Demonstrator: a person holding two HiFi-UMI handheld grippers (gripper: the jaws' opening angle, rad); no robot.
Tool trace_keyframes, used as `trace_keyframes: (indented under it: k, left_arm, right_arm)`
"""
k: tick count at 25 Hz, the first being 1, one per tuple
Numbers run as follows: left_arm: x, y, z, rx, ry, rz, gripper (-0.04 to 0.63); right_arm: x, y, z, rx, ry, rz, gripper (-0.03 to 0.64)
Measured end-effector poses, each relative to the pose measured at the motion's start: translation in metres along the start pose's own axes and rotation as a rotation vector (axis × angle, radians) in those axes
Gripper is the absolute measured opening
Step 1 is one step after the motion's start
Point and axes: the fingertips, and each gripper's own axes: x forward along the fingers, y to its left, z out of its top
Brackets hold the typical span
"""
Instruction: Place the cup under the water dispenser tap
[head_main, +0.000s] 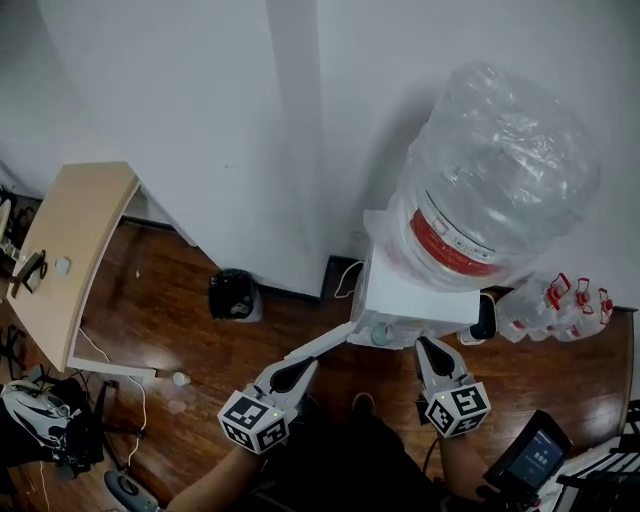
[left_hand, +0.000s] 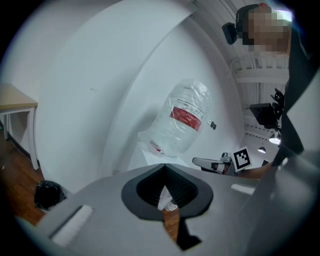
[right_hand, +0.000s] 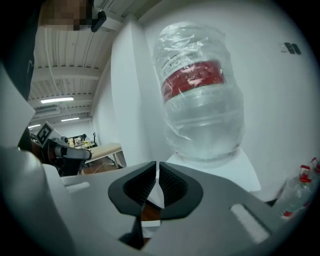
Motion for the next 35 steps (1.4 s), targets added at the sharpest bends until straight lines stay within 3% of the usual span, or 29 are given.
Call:
trace_keyframes:
  k: [6, 10, 16, 35]
  left_arm:
    - [-0.008, -0.002, 0.016, 0.028, -0.041, -0.025, 0.017]
    - [-0.009, -0.001, 0.019, 0.045, -0.063, 0.005, 0.017]
    - [-0.011, -0.003, 0.019, 0.049, -0.058, -0.007, 0.017]
    - [-0.006, -0.015, 0.018, 0.052, -0.060, -0.043, 0.017]
  right_arm:
    - [-0.012, 0.020, 0.021, -0.009, -0.052, 0.006, 0.002]
    - [-0.017, 0.022, 0.034, -0.042, -0.064, 0.001, 0.002]
    - [-0.019, 0.032, 0.041, -0.090, -0.068, 0.027, 0.000]
    - [-0.029, 0.027, 0.045, -0.086, -0.067, -0.002, 0.000]
